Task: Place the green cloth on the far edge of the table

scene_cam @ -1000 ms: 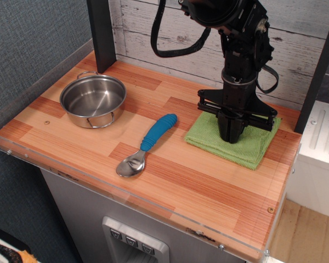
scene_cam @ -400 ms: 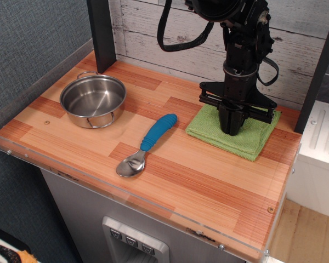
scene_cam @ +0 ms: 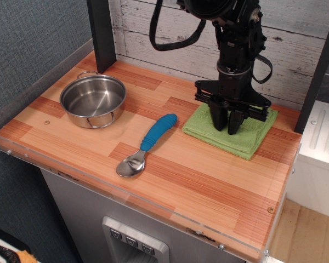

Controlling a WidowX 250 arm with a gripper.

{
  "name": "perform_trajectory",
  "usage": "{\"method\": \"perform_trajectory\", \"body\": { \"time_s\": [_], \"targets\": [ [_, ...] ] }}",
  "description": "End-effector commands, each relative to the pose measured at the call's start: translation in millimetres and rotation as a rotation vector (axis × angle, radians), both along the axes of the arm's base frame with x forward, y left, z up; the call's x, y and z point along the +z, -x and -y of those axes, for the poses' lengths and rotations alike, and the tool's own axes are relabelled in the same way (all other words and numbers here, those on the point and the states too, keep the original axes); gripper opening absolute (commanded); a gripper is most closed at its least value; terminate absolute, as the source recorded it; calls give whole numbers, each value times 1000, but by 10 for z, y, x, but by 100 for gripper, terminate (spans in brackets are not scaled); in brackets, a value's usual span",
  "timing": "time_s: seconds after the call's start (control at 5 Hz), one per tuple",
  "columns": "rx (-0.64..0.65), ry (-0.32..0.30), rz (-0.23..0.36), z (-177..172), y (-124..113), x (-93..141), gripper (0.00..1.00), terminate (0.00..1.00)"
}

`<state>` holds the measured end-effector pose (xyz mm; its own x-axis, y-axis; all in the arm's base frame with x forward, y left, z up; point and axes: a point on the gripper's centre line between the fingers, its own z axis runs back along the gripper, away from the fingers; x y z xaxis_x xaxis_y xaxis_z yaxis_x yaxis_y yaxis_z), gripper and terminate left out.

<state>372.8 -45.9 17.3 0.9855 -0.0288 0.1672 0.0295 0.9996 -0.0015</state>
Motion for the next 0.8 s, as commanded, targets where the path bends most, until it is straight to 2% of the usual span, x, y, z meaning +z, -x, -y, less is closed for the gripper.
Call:
{"method": "perform_trajectory", "body": {
  "time_s": [0.0,0.2,0.4,0.6],
  "targets": [
    [15,16,182,-57,-92,587,100,0],
    [29,32,221,-67,-50,802,100,0],
    [35,-19,188,-111,38,916,100,0],
    [36,-12,158,-123,138,945,100,0]
  ]
}}
